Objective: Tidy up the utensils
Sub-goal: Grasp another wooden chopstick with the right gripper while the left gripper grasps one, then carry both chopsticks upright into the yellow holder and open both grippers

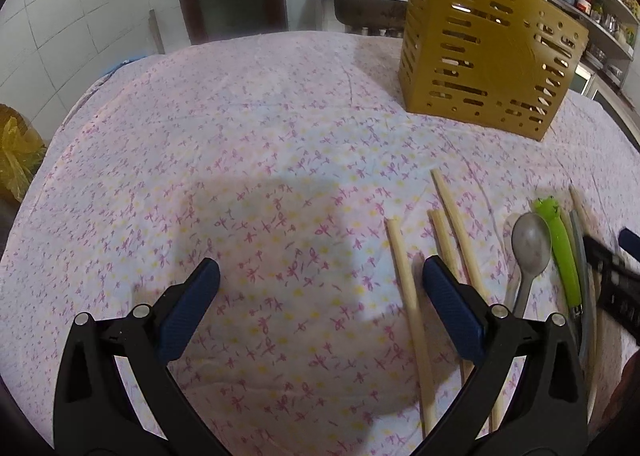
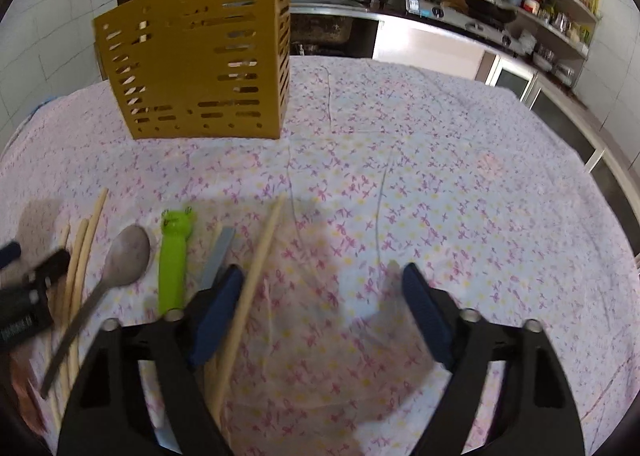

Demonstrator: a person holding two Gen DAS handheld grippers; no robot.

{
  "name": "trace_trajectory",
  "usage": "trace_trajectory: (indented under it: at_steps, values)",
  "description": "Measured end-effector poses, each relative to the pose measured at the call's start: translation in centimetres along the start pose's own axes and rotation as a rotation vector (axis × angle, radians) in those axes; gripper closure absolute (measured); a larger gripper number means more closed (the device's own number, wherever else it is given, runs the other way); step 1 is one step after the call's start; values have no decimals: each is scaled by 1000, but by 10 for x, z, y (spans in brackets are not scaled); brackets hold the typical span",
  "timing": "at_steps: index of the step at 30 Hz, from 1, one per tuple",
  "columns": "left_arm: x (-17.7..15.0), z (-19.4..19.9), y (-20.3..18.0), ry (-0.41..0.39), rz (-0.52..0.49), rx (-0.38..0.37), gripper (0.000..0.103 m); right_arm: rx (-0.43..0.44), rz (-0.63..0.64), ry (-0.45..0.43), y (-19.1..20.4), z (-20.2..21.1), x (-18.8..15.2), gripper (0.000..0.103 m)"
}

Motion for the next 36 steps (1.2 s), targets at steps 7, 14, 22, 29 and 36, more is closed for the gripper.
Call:
trace_trajectory:
  at_steps: [7, 14, 22, 29, 36]
  values:
    - [-9, 11, -8, 4, 14, -30, 25, 23, -28, -5, 6, -5, 9, 53]
    - [-10, 17, -21, 31, -4, -45, 54, 41, -35, -2, 8, -6, 14, 69]
    - [3, 10, -34, 75, -14, -40, 86, 52, -39, -4, 10, -11, 20, 84]
    - [12, 5, -34, 78, -13, -52, 97, 77, -42, -9, 8, -9, 23, 97]
    - [19, 17, -26, 22, 11, -80, 97, 96, -66, -81, -4, 12, 22, 97]
Point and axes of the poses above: each gripper's, at about its wrist camera, not at the fingertips, and z roughly against the way its jaws point, y to its left, x to its top, the point moved 6 cm from there along -z, roughly the way its jaws point, and after that the axes turned 6 degrees about z, right-handed, at the moved point
